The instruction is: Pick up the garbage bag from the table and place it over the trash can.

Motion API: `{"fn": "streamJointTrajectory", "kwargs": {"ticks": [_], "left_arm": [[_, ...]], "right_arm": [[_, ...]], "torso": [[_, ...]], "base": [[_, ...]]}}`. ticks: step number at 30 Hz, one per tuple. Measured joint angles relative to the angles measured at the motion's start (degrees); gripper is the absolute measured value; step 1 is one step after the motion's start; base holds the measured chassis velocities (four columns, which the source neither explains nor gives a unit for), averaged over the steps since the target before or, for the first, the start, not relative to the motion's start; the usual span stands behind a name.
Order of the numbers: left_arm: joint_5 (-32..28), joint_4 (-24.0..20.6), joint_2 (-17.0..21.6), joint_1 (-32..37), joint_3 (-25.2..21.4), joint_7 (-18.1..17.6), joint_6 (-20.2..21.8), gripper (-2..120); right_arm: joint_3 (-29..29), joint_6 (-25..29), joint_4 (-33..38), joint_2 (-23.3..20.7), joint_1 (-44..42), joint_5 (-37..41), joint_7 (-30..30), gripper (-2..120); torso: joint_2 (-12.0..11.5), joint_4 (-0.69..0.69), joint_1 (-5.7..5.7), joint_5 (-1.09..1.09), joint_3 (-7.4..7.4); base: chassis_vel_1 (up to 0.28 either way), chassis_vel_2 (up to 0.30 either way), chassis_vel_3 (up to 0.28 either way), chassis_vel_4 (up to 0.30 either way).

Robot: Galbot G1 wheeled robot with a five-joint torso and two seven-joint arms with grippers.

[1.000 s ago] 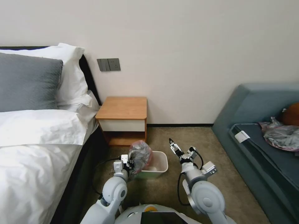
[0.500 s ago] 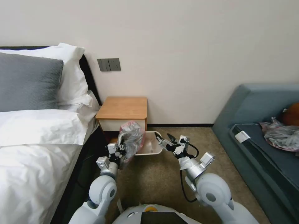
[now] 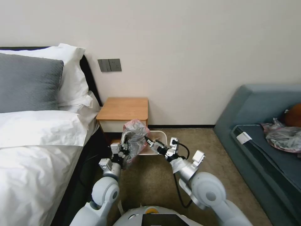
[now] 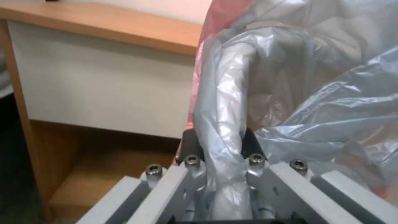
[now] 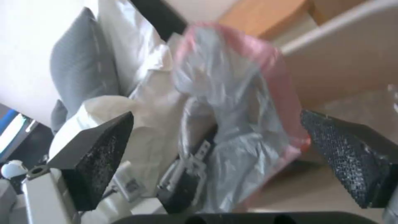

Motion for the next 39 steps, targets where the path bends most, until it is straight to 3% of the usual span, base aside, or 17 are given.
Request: {"fn": "streamJointTrajectory", "kwargs": {"ticks": [11,25,39], "left_arm": [[1.6,-1.1,0.0,0.8,-0.4,0.3,-0.6,3],[1.5,-1.8,-0.3,1.0,-0.6,0.9,-0.3,3],[1.4,-2.7,-0.2,1.3,-0.7,1.7,-0.2,3]], "right_arm": [[-3.2,0.3,-2.8,1.8,3.1,-1.5,3.4,100],[-4.4,0.4,-10.6,1.3,7.6,-11.1,-4.8,100],[-7.3,1.0,-13.9,1.2,12.7,-11.2,-5.8,100]], "torso": [[0.0,0.0,0.0,0.0,0.0],[0.0,0.0,-0.01,0.0,0.0],[0.0,0.0,-0.01,0.0,0.0]], "base": [[0.0,0.0,0.0,0.0],[0.0,0.0,0.0,0.0],[0.0,0.0,0.0,0.0]]}}
